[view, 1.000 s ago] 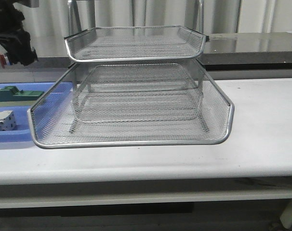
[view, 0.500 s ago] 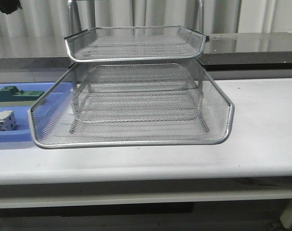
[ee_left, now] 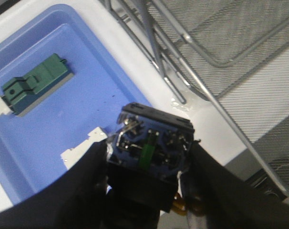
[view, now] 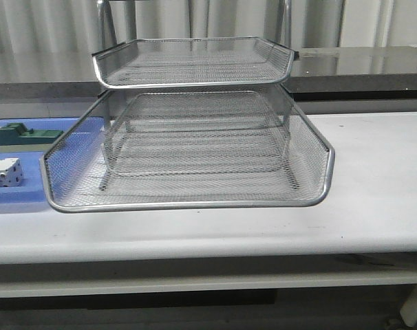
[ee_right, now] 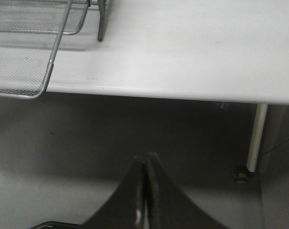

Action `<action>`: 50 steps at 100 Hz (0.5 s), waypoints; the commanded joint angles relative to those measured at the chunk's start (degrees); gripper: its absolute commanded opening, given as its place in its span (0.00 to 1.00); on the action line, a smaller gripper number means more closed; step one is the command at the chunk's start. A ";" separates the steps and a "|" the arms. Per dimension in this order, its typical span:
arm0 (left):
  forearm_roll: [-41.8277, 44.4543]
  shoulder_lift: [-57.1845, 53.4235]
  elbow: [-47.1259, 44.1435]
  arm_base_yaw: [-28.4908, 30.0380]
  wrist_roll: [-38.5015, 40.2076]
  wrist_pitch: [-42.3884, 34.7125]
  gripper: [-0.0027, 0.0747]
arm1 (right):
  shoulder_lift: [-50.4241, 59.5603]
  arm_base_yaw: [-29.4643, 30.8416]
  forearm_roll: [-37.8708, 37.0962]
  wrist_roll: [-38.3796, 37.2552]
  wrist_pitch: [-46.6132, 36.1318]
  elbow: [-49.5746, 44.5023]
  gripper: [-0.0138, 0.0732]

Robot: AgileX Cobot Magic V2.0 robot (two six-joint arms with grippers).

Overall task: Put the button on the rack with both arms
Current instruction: 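Lift the red push button up out of the blue tray with the left gripper, then lower the button into the pulled-out middle mesh tray and open the left gripper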

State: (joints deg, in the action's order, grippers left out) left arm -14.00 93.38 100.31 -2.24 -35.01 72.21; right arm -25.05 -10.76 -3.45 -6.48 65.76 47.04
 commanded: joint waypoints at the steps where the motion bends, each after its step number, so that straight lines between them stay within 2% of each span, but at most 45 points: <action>1: -3.12 -4.37 -1.04 -2.69 0.49 0.83 0.11 | -0.30 0.15 -0.74 0.16 -3.22 1.51 0.08; 28: -3.12 -4.27 -3.58 -15.21 0.49 0.52 0.11 | -0.30 0.15 -0.74 0.16 -3.22 1.51 0.08; 50: -3.12 -0.52 -3.75 -24.16 0.10 -2.94 0.11 | -0.30 0.15 -0.74 0.16 -3.22 1.51 0.08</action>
State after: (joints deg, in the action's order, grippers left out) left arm -15.30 93.28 95.27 -23.88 -34.91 72.10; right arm -25.05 -10.76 -3.45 -6.48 65.76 47.04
